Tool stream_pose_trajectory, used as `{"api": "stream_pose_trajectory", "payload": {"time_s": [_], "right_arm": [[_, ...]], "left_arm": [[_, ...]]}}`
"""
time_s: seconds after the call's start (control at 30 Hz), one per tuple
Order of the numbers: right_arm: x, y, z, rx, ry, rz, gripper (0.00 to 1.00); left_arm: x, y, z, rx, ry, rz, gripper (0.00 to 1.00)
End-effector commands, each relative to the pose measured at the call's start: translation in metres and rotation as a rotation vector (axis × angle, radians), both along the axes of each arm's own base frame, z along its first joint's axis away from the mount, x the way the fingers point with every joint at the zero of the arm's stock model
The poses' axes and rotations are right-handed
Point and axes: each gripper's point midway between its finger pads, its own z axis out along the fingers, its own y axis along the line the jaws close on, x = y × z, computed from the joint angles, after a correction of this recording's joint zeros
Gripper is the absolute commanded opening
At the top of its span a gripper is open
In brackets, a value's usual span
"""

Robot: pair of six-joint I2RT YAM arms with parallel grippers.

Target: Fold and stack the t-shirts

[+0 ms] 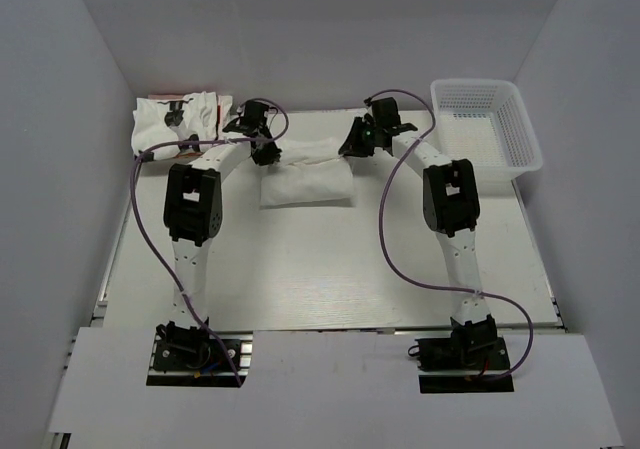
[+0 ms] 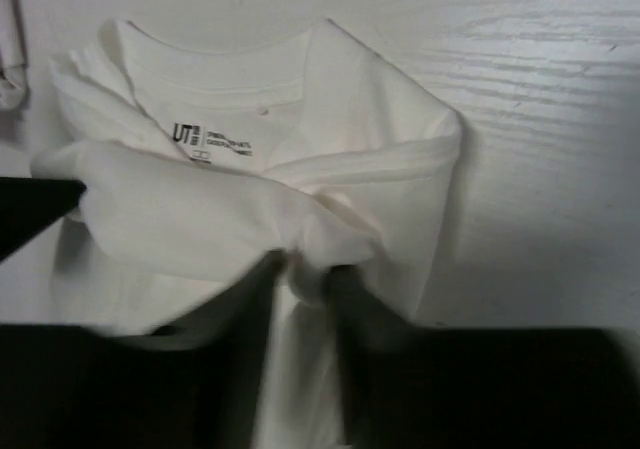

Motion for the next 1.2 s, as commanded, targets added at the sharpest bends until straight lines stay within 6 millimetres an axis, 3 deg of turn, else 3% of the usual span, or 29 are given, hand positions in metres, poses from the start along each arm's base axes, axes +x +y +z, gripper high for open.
{"api": "stream_pose_trajectory", "payload": {"time_s": [0.0, 0.03, 0.1, 0.13, 0.2, 0.23, 0.27, 0.3, 0.33, 0.4, 0.43, 0.47, 0.5, 0.53, 0.57, 0.6, 0.63, 0.67, 0.7, 0.77, 0.8, 0.9, 0.93, 1.0, 1.03, 1.07, 1.1, 1.13, 1.17], "right_arm": [[0.026, 0.001, 0.040, 0.031, -0.174, -0.002, 0.64], [0.035, 0.002, 0.050, 0.040, -0.230, -0.007, 0.89], [0.037, 0.000, 0.064, 0.028, -0.273, 0.012, 0.90], [0.034, 0.000, 0.075, 0.023, -0.285, 0.012, 0.90], [0.029, 0.000, 0.083, -0.009, -0.317, 0.047, 0.90], [0.022, -0.001, 0.105, -0.008, -0.346, 0.052, 0.90], [0.015, -0.001, 0.108, -0.005, -0.339, 0.070, 0.90], [0.005, -0.001, 0.144, 0.002, -0.404, 0.087, 0.90], [-0.006, -0.002, 0.126, -0.012, -0.361, 0.098, 0.90], [-0.023, 0.001, 0.146, -0.016, -0.392, 0.122, 0.90], [-0.038, -0.001, 0.137, -0.028, -0.364, 0.126, 0.90], [-0.048, 0.002, 0.148, -0.028, -0.384, 0.137, 0.90], [-0.058, 0.005, 0.137, -0.038, -0.363, 0.156, 0.90], [-0.072, 0.008, 0.131, -0.037, -0.342, 0.170, 0.90], [-0.081, 0.016, 0.141, -0.001, -0.356, 0.193, 0.90], [-0.091, 0.022, 0.131, 0.022, -0.350, 0.230, 0.90], [-0.098, 0.026, 0.126, 0.055, -0.314, 0.227, 0.90], [-0.105, 0.028, 0.106, 0.065, -0.268, 0.241, 0.90], [-0.108, 0.038, 0.109, 0.108, -0.281, 0.275, 0.90], [-0.116, 0.042, 0.075, 0.127, -0.192, 0.289, 0.90], [-0.111, 0.050, 0.081, 0.167, -0.261, 0.316, 0.90], [-0.126, 0.057, 0.031, 0.185, -0.148, 0.356, 0.90], [-0.135, 0.057, 0.017, 0.184, -0.112, 0.362, 0.90], [-0.164, 0.050, -0.015, 0.159, -0.023, 0.373, 0.90], [-0.172, 0.049, -0.022, 0.140, -0.018, 0.370, 0.90], [-0.178, 0.049, 0.000, 0.146, -0.056, 0.370, 0.90], [-0.208, 0.033, -0.029, 0.124, -0.012, 0.361, 0.90], [-0.218, 0.031, -0.031, 0.097, -0.024, 0.345, 0.90], [-0.228, 0.028, -0.018, 0.093, -0.056, 0.355, 0.90]], "left_arm": [[0.029, 0.001, 0.041, -0.031, -0.127, -0.008, 0.41], [0.030, 0.001, 0.042, -0.027, -0.139, -0.016, 0.70], [0.033, 0.000, 0.054, -0.026, -0.164, -0.023, 0.94], [0.036, -0.001, 0.066, -0.022, -0.195, -0.048, 1.00], [0.035, 0.000, 0.094, -0.022, -0.244, -0.057, 1.00], [0.036, 0.000, 0.107, -0.021, -0.273, -0.063, 1.00], [0.032, 0.001, 0.112, -0.013, -0.280, -0.071, 1.00], [0.026, -0.001, 0.131, -0.030, -0.306, -0.083, 1.00], [0.023, -0.002, 0.139, -0.033, -0.326, -0.100, 1.00], [0.009, -0.013, 0.136, -0.052, -0.320, -0.136, 1.00], [0.001, -0.014, 0.140, -0.062, -0.326, -0.146, 1.00], [-0.004, -0.016, 0.140, -0.075, -0.325, -0.160, 1.00], [-0.010, -0.025, 0.140, -0.114, -0.320, -0.204, 1.00], [-0.019, -0.026, 0.127, -0.125, -0.292, -0.219, 1.00], [-0.025, -0.037, 0.125, -0.159, -0.288, -0.250, 1.00], [-0.029, -0.040, 0.118, -0.180, -0.268, -0.253, 1.00], [-0.039, -0.041, 0.098, -0.193, -0.224, -0.255, 1.00], [-0.042, -0.046, 0.095, -0.223, -0.217, -0.273, 1.00], [-0.046, -0.047, 0.080, -0.234, -0.181, -0.273, 1.00], [-0.059, -0.056, 0.052, -0.257, -0.107, -0.305, 1.00], [-0.063, -0.057, 0.042, -0.268, -0.080, -0.303, 1.00], [-0.083, -0.067, 0.008, -0.304, 0.002, -0.332, 1.00], [-0.101, -0.067, -0.009, -0.325, 0.055, -0.347, 1.00], [-0.130, -0.068, -0.029, -0.345, 0.121, -0.356, 1.00], [-0.142, -0.070, -0.032, -0.342, 0.139, -0.364, 1.00], [-0.150, -0.066, -0.035, -0.334, 0.151, -0.356, 1.00], [-0.172, -0.064, -0.035, -0.329, 0.179, -0.363, 1.00], [-0.185, -0.065, -0.036, -0.312, 0.183, -0.382, 1.00], [-0.198, -0.065, -0.034, -0.311, 0.189, -0.390, 1.00]]}}
